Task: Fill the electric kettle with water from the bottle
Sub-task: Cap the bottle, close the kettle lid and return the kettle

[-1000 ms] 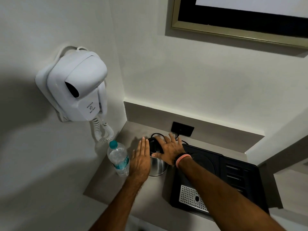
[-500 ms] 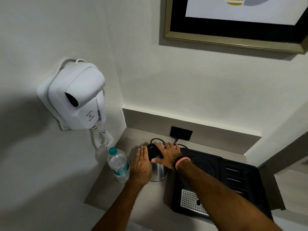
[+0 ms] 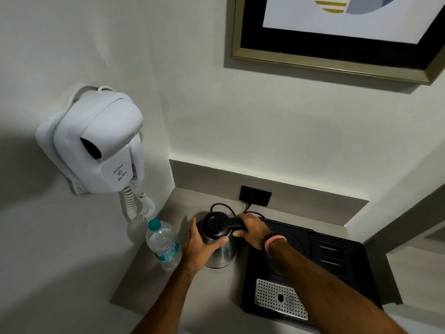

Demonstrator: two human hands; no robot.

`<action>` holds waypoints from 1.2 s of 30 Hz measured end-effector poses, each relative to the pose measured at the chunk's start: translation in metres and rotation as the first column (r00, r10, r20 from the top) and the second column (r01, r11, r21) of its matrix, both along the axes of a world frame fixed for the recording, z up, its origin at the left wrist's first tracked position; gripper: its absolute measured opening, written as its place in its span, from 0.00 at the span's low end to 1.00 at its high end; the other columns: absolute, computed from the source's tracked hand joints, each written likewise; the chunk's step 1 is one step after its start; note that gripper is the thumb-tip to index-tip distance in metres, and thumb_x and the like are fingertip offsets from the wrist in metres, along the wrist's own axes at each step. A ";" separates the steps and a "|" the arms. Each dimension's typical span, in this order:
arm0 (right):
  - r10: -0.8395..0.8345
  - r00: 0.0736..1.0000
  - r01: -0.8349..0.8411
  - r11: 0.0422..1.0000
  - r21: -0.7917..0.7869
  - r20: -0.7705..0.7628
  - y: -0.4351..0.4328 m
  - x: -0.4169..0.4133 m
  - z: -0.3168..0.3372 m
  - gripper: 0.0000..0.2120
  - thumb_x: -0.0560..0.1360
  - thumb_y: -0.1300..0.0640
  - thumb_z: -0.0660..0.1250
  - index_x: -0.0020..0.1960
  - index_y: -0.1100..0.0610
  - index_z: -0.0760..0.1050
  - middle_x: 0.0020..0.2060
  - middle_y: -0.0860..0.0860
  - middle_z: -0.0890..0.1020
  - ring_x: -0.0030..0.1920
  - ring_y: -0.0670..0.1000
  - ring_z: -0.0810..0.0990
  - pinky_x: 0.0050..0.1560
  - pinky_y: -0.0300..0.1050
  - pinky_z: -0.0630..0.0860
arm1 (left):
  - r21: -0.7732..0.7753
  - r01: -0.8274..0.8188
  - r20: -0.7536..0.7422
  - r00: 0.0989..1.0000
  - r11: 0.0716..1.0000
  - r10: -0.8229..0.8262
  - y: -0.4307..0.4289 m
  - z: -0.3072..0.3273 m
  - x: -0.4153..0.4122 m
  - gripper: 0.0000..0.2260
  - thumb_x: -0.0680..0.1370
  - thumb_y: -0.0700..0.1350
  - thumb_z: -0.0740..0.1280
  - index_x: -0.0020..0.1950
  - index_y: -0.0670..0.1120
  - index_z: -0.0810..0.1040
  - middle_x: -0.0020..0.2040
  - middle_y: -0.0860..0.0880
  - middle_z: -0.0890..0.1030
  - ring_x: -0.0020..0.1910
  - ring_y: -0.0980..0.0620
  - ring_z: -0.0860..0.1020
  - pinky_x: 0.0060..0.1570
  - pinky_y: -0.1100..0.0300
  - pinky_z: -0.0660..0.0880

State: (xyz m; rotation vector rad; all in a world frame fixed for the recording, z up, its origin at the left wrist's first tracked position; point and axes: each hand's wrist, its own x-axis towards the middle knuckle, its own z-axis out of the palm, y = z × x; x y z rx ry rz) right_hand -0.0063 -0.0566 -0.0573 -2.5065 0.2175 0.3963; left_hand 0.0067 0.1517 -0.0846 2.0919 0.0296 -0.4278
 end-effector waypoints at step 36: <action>-0.393 0.898 0.391 0.919 0.051 0.199 -0.159 -0.159 0.044 0.17 0.73 0.51 0.73 0.59 0.56 0.76 0.53 0.54 0.80 0.55 0.55 0.78 0.58 0.51 0.75 | 0.000 0.340 0.206 0.920 0.940 -0.333 -0.173 0.032 -0.079 0.53 0.55 0.63 0.80 0.75 0.59 0.58 0.73 0.48 0.66 0.70 0.46 0.68 0.63 0.47 0.71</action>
